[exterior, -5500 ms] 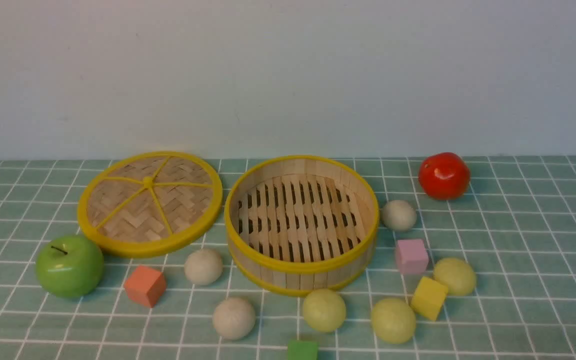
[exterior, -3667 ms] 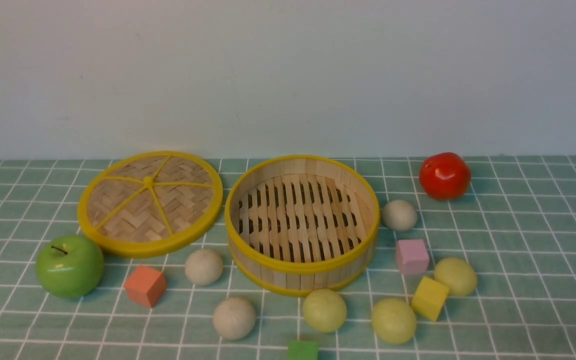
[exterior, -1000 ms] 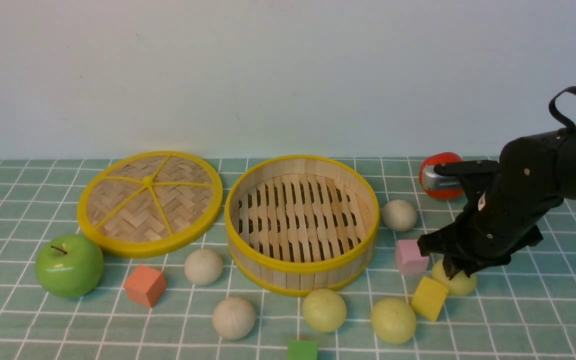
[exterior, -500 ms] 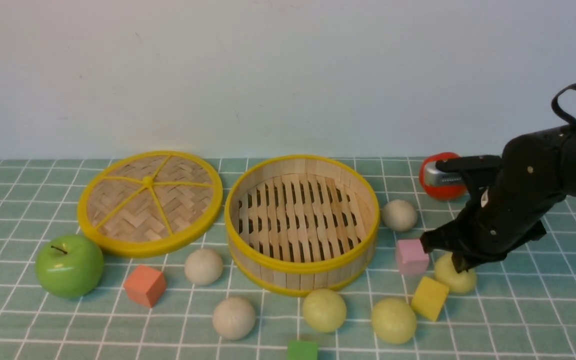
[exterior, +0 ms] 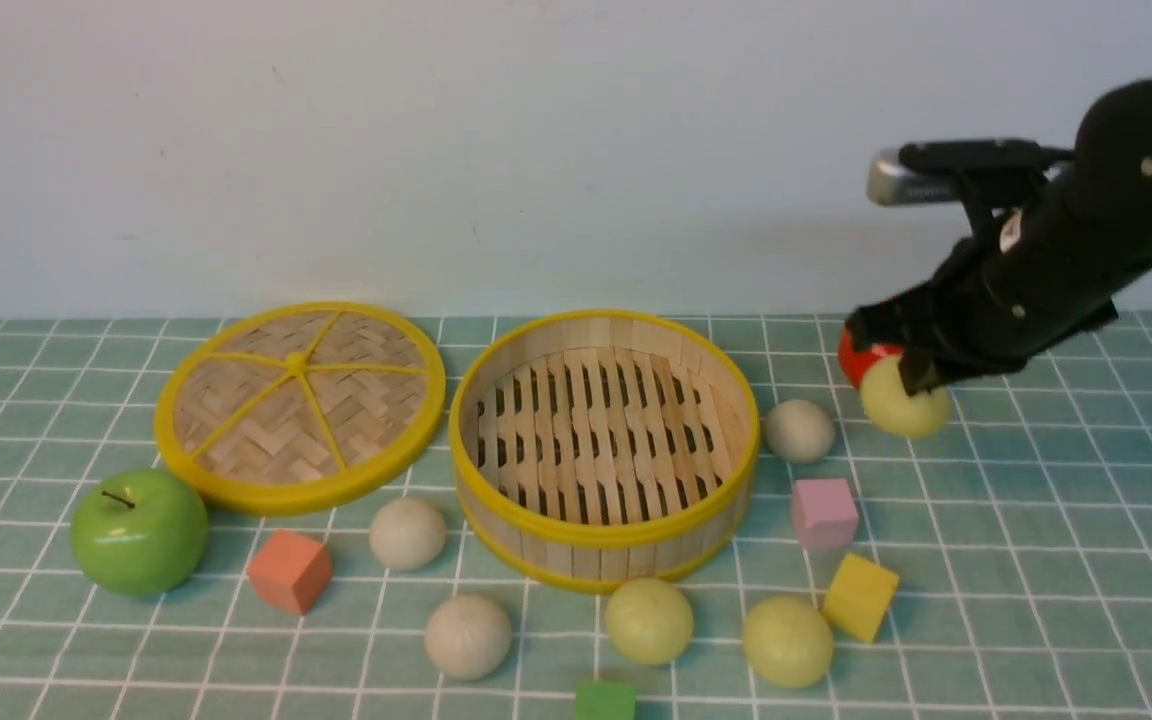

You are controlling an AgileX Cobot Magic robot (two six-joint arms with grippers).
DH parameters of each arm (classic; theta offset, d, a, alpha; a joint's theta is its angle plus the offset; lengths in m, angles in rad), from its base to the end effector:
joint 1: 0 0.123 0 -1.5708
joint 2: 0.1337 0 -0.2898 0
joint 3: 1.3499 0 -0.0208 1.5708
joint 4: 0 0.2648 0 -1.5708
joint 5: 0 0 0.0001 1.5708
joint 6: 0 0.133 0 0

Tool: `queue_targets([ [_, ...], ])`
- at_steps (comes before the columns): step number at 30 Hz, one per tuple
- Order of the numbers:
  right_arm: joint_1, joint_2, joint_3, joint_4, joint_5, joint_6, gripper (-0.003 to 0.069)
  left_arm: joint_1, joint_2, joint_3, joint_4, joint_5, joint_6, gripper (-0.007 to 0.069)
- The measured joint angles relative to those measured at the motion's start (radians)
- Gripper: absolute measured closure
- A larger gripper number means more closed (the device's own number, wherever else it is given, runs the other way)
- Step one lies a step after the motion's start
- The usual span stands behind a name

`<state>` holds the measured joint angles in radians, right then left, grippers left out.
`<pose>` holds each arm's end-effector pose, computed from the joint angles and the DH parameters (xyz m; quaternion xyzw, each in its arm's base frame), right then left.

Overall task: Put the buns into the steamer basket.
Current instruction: Use the right arm to put the steamed stuffed bun into the steamer, then use the right arm to grab a steamed stuffed bun

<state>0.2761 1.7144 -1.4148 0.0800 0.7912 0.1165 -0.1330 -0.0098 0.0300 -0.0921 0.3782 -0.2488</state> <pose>0.3963 0.1201 0.2543 -0.0575 0.9578 0.0890 0.2674 0.1003 -0.0180 0.1567 -0.0712 0.8045 -0.1499 0.5703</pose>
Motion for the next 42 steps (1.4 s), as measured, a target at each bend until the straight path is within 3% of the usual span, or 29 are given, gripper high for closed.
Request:
queue_targets([
  [8,0.105,0.066,-0.130,0.021,-0.033,-0.014,0.0666,0.000,0.000,0.000,0.000,0.000,0.000,0.0386],
  [13,0.168,0.177,-0.161,0.058,-0.135,-0.017,0.0666,0.000,0.000,0.000,0.000,0.000,0.000,0.0386],
  [30,0.163,0.351,-0.165,0.019,-0.228,-0.017,0.0634,0.000,0.000,0.000,0.001,0.000,0.000,0.0386],
  [42,0.163,0.299,-0.168,0.015,-0.187,0.017,0.0298,0.000,0.000,0.000,0.022,0.000,0.000,0.0386],
])
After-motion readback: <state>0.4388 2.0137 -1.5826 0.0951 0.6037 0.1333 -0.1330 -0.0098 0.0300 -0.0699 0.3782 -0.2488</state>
